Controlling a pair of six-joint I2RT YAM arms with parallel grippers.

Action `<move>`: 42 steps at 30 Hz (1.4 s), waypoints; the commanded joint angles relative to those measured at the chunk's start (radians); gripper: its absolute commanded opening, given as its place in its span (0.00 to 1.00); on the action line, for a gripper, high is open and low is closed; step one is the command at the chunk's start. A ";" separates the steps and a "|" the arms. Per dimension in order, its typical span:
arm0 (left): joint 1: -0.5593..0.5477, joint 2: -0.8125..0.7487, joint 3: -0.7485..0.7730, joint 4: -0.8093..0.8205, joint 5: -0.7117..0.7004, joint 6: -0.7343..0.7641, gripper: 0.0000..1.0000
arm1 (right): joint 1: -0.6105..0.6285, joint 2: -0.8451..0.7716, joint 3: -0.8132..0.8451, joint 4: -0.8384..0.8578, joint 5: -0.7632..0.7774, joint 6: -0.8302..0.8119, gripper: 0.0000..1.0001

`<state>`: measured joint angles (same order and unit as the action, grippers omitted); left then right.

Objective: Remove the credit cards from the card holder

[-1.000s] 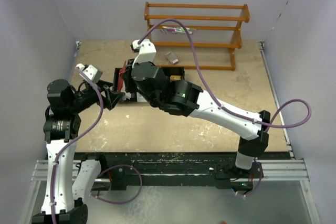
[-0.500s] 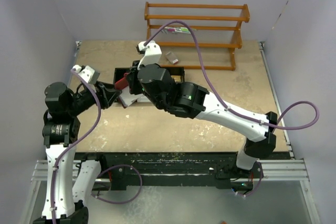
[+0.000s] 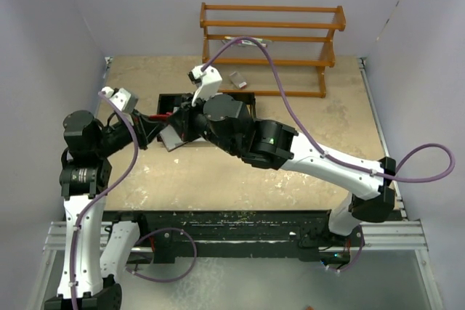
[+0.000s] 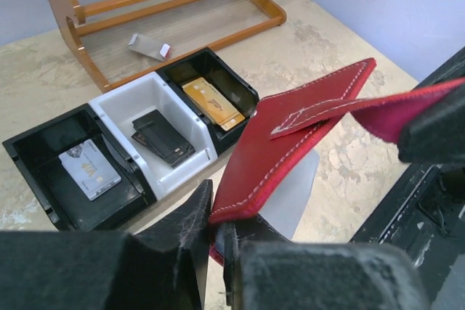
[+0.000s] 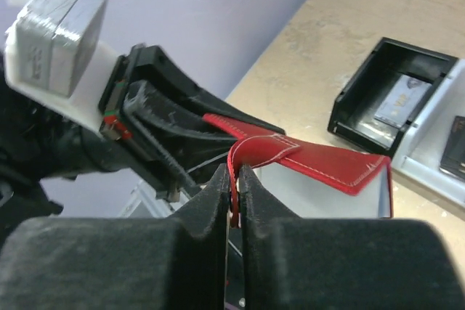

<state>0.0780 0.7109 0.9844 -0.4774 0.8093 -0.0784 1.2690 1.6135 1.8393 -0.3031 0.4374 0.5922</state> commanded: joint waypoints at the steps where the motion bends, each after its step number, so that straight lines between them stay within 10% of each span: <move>1: 0.002 0.024 0.053 0.029 0.071 -0.083 0.09 | 0.003 -0.067 -0.019 0.104 -0.173 -0.032 0.25; 4: 0.002 0.072 0.098 0.017 0.167 -0.190 0.06 | -0.033 -0.116 -0.086 0.105 -0.270 -0.052 0.55; 11: 0.002 0.155 0.144 0.161 0.367 -0.582 0.04 | -0.316 -0.431 -0.473 0.361 -0.730 -0.005 0.82; 20: 0.002 0.145 0.142 0.386 0.393 -0.888 0.03 | -0.408 -0.608 -0.712 0.391 -0.862 -0.062 0.87; 42: 0.002 0.130 0.182 0.452 0.413 -1.039 0.02 | -0.416 -0.467 -0.818 0.719 -0.877 0.063 0.88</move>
<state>0.0780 0.8600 1.1114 -0.0864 1.2102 -1.0687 0.8612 1.1351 1.0222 0.3042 -0.4618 0.6113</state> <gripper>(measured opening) 0.043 0.881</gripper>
